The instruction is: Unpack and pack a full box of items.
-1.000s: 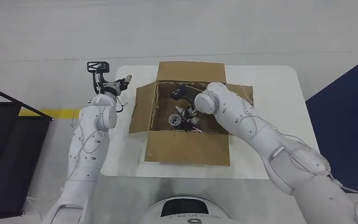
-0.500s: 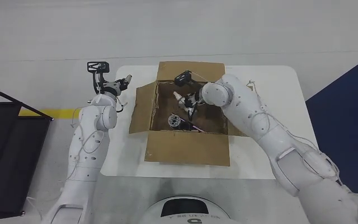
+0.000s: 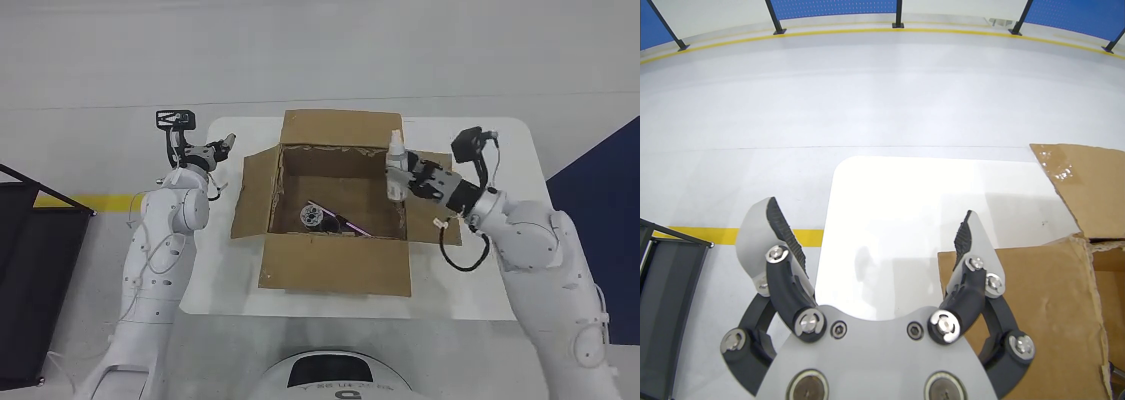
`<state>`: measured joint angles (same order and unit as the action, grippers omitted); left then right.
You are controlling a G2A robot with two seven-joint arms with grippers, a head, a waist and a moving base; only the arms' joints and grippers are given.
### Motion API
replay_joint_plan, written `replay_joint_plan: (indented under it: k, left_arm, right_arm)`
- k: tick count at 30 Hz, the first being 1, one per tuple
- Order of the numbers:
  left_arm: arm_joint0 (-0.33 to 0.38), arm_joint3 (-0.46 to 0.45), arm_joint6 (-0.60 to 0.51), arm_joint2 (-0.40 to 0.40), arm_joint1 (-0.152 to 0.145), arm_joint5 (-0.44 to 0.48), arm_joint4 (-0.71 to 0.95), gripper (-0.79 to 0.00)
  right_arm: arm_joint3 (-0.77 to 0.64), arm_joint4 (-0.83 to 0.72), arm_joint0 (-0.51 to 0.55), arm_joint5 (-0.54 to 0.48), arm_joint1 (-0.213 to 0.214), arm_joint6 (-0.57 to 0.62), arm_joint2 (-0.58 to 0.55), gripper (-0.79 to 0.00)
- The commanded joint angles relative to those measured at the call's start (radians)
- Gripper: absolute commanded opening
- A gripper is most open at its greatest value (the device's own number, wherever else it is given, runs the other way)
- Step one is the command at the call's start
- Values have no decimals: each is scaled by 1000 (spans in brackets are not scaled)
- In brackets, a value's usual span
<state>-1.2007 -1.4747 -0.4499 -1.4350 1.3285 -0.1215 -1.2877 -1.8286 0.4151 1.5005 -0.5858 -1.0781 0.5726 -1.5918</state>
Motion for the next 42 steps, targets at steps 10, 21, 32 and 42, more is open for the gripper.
replay_joint_plan:
  k: [10, 21, 32, 42]
  left_arm:
    - [0, 0, 0, 0, 0, 0, 0, 0]
    - [0, 0, 0, 0, 0, 0, 0, 0]
    - [0, 0, 0, 0, 0, 0, 0, 0]
    - [0, 0, 0, 0, 0, 0, 0, 0]
  right_arm:
    - [24, -175, 165, -150, 10, -48, -123, -785]
    - [88, -122, 147, -114, -5, -298, -137, -785]
    - [472, 175, 47, -118, -26, -740, -193, -785]
    - [726, 498, -125, 73, -39, -900, -94, -785]
